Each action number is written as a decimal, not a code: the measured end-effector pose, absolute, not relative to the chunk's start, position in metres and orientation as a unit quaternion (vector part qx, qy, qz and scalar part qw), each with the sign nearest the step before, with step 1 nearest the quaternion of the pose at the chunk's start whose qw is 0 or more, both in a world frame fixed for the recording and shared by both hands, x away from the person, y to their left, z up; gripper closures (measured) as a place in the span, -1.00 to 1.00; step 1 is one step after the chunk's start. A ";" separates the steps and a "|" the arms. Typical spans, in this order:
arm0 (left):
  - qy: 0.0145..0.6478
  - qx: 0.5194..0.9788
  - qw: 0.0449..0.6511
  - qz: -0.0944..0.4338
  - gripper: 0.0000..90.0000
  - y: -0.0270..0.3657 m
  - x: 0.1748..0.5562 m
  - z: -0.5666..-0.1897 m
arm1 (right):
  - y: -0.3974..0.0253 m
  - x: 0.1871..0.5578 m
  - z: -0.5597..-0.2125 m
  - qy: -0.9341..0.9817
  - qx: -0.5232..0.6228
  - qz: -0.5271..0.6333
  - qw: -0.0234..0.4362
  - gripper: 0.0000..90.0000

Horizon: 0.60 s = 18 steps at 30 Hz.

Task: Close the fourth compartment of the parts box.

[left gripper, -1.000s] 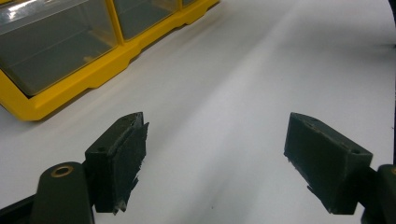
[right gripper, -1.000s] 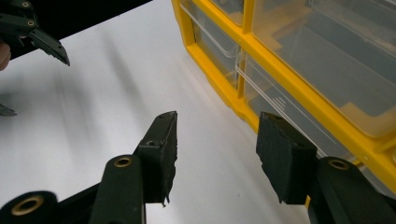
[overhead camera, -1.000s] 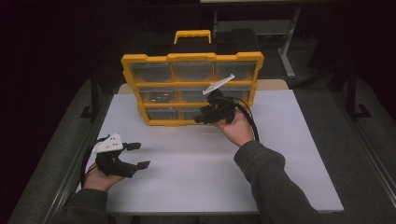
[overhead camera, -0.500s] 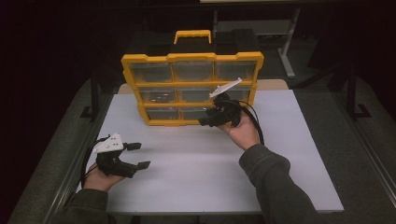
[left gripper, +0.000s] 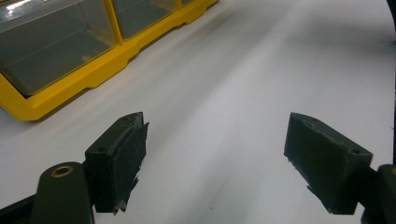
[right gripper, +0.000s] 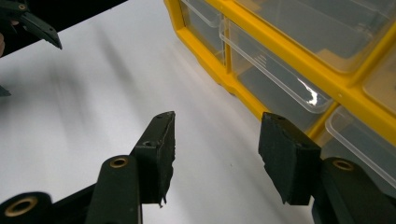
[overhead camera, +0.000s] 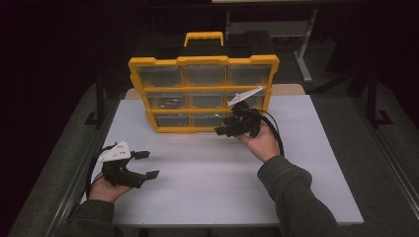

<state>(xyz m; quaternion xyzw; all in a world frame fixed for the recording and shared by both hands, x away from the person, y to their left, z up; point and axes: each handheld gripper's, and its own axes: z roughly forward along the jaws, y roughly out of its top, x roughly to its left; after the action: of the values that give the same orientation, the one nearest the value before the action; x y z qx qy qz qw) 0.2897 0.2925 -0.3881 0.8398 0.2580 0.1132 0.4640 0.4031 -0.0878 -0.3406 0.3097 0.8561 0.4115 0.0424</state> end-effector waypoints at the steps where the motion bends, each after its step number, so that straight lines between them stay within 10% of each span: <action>1: 0.258 0.840 0.464 0.113 -0.55 0.293 0.290 -0.388 | -0.089 0.402 -0.341 0.855 0.314 0.410 0.041 -0.01; 18: 0.259 0.841 0.462 0.114 -0.55 0.293 0.290 -0.388 | -0.105 0.394 -0.348 0.850 0.324 0.413 0.040 -0.02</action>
<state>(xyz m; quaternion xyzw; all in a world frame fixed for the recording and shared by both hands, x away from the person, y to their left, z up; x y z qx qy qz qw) 0.2899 0.2928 -0.3876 0.8406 0.2585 0.1140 0.4621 0.3945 -0.1055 -0.3480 0.3237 0.8504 0.4127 0.0403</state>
